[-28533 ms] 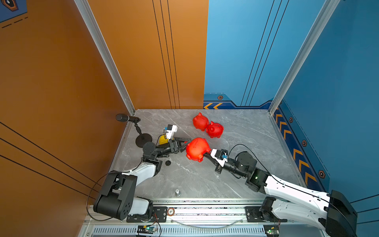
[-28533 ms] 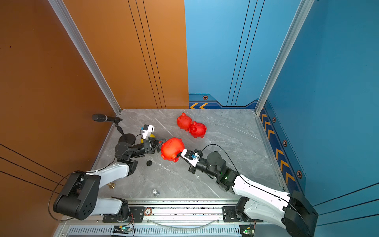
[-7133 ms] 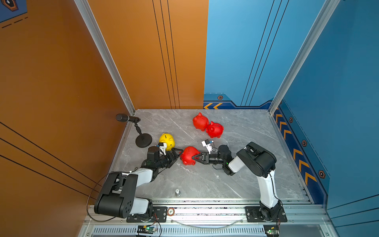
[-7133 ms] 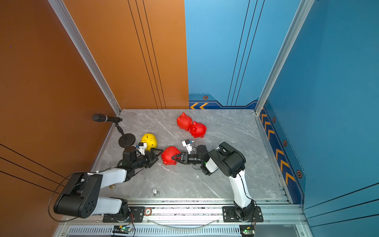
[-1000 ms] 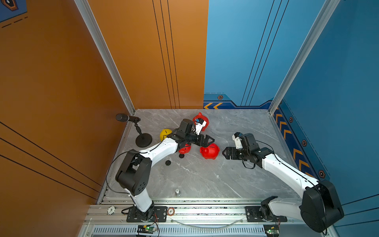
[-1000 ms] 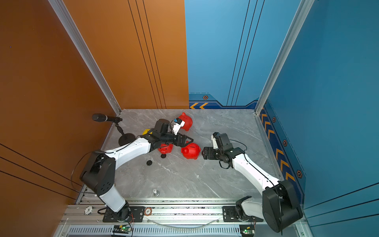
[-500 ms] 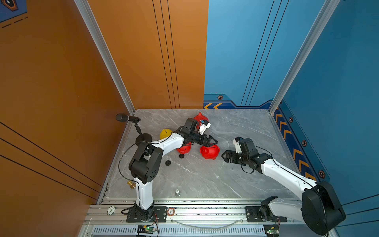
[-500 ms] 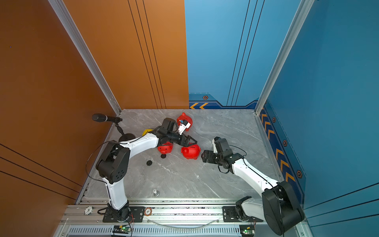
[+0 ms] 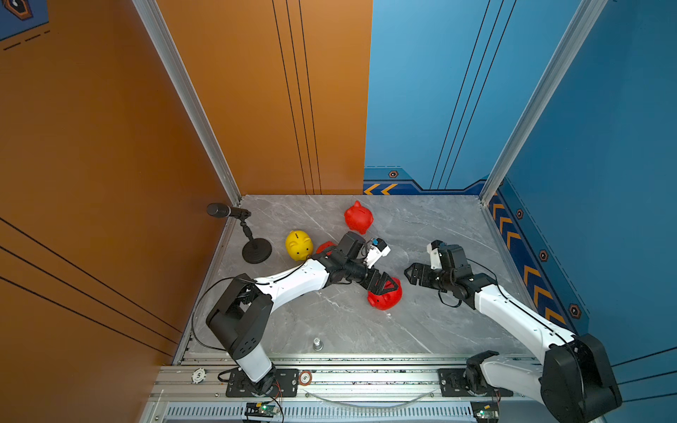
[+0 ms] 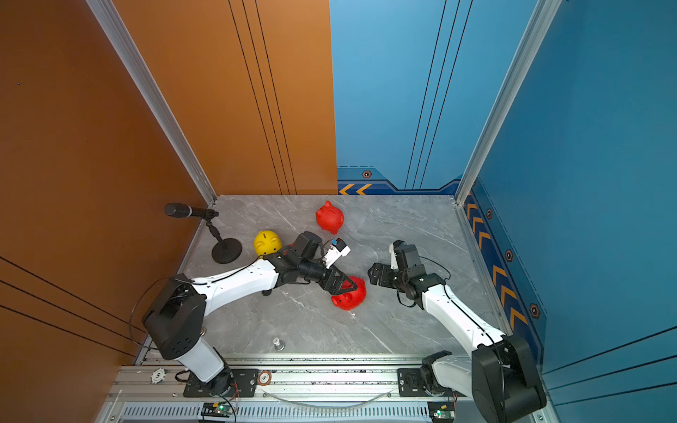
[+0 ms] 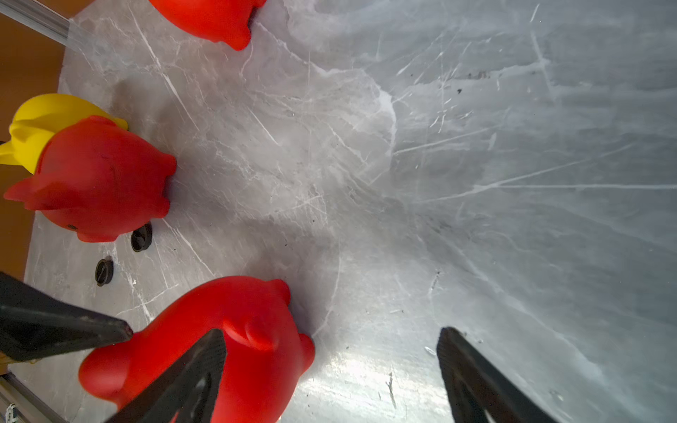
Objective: Open piggy banks
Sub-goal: Move the piggy bank to the center of the board, then adjust the piggy bank at the center of the board.
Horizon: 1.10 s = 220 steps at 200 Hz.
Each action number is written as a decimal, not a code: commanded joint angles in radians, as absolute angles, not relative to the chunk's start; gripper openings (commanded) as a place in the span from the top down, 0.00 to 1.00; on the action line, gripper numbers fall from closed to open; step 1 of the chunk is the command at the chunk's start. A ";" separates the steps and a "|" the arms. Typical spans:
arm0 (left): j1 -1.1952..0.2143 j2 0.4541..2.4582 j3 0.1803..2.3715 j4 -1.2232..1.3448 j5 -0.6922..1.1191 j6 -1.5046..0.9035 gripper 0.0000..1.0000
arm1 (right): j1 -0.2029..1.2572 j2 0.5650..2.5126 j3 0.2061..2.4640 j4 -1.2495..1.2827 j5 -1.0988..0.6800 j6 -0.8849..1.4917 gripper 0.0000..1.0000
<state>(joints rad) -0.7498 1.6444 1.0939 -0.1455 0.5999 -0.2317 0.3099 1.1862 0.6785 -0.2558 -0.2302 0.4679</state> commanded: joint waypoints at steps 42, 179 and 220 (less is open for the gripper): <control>-0.885 1.645 1.162 -0.373 0.139 -0.165 0.02 | 0.272 1.180 0.697 -0.332 -0.230 0.378 0.08; -1.000 1.741 1.296 -0.556 -0.037 -0.206 0.02 | 0.251 1.182 0.714 -0.340 -0.253 0.334 0.06; -1.006 1.768 1.310 -0.547 -0.019 -0.198 0.01 | 0.249 1.172 0.710 -0.340 -0.253 0.335 0.06</control>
